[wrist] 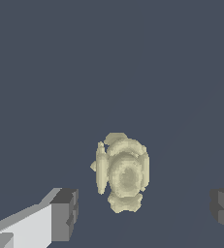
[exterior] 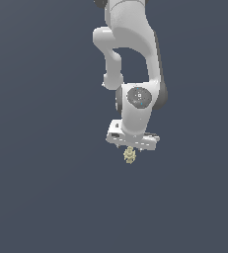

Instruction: Pick up the object and move it to a goal position.

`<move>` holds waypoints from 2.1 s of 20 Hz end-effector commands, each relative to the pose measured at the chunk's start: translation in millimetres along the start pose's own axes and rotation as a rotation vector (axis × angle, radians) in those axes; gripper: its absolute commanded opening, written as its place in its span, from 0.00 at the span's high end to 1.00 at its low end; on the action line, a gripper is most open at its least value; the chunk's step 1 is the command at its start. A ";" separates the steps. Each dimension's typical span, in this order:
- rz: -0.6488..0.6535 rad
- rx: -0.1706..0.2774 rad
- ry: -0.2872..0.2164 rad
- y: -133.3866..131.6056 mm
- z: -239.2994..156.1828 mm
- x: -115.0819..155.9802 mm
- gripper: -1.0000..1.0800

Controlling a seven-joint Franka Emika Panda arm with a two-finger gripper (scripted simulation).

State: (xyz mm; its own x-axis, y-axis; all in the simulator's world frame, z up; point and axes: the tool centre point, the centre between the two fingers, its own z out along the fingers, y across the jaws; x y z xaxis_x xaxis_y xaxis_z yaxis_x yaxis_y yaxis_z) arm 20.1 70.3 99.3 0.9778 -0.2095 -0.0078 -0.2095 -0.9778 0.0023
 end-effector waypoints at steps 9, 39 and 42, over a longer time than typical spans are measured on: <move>0.037 0.002 0.006 -9.7 10.5 1.1 0.04; 0.042 0.003 0.008 -11.0 57.4 1.9 1.00; 0.042 0.003 0.008 -13.8 48.7 1.2 1.00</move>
State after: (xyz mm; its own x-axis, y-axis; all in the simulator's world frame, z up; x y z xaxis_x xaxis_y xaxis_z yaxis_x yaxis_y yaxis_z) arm 23.4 81.7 45.7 0.9681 -0.2507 -0.0006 -0.2507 -0.9681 0.0006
